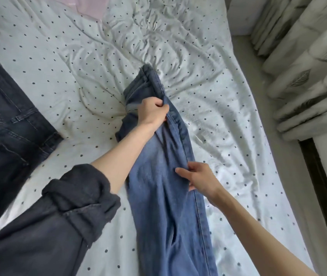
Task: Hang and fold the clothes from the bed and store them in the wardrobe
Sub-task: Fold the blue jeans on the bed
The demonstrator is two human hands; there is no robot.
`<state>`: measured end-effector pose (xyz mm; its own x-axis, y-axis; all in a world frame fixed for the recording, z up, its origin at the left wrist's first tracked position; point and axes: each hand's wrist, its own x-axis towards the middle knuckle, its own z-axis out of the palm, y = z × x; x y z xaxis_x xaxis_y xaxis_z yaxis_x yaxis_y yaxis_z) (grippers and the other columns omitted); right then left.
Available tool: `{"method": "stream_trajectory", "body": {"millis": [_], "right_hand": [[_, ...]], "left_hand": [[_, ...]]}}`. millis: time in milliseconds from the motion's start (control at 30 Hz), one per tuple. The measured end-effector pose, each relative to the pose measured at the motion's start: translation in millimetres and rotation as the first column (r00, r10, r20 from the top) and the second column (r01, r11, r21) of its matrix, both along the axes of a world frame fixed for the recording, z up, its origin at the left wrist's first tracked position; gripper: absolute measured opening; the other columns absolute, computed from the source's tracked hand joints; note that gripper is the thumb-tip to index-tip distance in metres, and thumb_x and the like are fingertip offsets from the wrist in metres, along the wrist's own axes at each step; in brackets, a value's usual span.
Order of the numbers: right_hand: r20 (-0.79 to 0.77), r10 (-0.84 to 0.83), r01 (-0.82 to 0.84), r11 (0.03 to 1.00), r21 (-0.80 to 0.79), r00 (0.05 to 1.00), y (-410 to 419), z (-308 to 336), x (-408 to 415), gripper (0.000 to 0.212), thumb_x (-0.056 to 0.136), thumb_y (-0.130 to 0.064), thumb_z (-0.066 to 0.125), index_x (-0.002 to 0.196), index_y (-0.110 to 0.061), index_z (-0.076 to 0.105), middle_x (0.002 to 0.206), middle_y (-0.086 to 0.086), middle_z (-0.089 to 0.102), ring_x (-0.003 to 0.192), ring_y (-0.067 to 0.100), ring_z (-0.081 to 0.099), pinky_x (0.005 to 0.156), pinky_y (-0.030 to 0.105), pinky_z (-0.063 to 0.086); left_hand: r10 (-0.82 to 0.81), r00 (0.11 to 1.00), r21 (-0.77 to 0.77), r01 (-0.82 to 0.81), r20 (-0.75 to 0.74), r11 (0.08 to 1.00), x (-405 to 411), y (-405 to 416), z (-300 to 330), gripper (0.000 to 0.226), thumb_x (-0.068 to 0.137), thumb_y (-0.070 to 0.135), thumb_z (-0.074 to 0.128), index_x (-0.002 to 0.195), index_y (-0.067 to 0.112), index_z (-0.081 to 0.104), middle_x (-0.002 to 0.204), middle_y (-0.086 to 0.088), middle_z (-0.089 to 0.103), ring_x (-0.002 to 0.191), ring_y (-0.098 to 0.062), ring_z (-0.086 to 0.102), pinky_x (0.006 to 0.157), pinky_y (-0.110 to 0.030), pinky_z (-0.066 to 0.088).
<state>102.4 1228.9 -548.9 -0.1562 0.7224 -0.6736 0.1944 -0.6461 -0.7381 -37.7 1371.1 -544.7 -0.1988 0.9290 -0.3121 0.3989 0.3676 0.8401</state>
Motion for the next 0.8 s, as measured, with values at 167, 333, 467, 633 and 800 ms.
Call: {"method": "stream_trajectory", "body": {"millis": [167, 333, 467, 633, 800], "right_hand": [[0.002, -0.103, 0.103, 0.994, 0.039, 0.995, -16, -12, 14, 0.030, 0.091, -0.029, 0.060, 0.084, 0.000, 0.054, 0.077, 0.012, 0.050, 0.068, 0.020, 0.049, 0.059, 0.030, 0.042], [-0.317, -0.071, 0.009, 0.981, -0.193, 0.946, -37, -16, 27, 0.032, 0.085, -0.037, 0.063, 0.096, -0.007, 0.063, 0.087, 0.003, 0.071, 0.081, 0.013, 0.068, 0.073, 0.022, 0.053], [-0.376, 0.082, -0.177, 0.958, -0.225, 0.923, -64, -17, 27, 0.022, 0.084, -0.022, 0.067, 0.103, -0.011, 0.062, 0.089, -0.007, 0.067, 0.085, 0.007, 0.064, 0.081, 0.021, 0.051], [-0.066, 0.133, -0.135, 0.991, -0.025, 0.989, -83, -9, 23, 0.015, 0.086, -0.013, 0.067, 0.096, -0.003, 0.061, 0.092, 0.012, 0.067, 0.080, 0.019, 0.066, 0.077, 0.030, 0.055], [-0.019, -0.003, 0.006, 0.987, 0.159, 1.000, -115, 9, 33, 0.045, 0.088, -0.030, 0.064, 0.090, 0.014, 0.057, 0.080, 0.009, 0.057, 0.075, 0.017, 0.054, 0.068, 0.032, 0.044]], "left_hand": [[-0.350, 0.930, -0.056, 0.346, -0.112, 0.937, 20, -18, -24, 0.036, 0.094, 0.009, 0.049, 0.130, 0.006, 0.053, 0.145, -0.006, 0.043, 0.130, -0.018, 0.043, 0.094, -0.007, 0.032], [-0.407, 0.857, 0.054, 0.445, -0.317, 0.894, 0, -65, -25, 0.038, 0.095, 0.007, 0.047, 0.133, 0.004, 0.050, 0.145, -0.010, 0.042, 0.132, -0.020, 0.041, 0.106, -0.015, 0.021], [-0.454, 0.802, 0.039, 0.507, -0.389, 0.861, -20, -128, -32, 0.038, 0.096, 0.007, 0.046, 0.134, 0.002, 0.049, 0.145, -0.012, 0.042, 0.140, -0.022, 0.030, 0.111, -0.018, 0.014], [-0.443, 0.721, 0.026, 0.537, -0.532, 0.843, -36, -196, -36, 0.036, 0.097, 0.008, 0.045, 0.131, 0.000, 0.051, 0.144, -0.016, 0.041, 0.140, -0.032, 0.029, 0.116, -0.035, 0.017], [-0.367, 0.723, 0.068, 0.495, -0.586, 0.866, -42, -254, -32, 0.050, 0.097, 0.012, 0.044, 0.145, 0.008, 0.031, 0.156, -0.013, 0.014, 0.145, -0.028, 0.004, 0.118, -0.042, 0.009]]}}
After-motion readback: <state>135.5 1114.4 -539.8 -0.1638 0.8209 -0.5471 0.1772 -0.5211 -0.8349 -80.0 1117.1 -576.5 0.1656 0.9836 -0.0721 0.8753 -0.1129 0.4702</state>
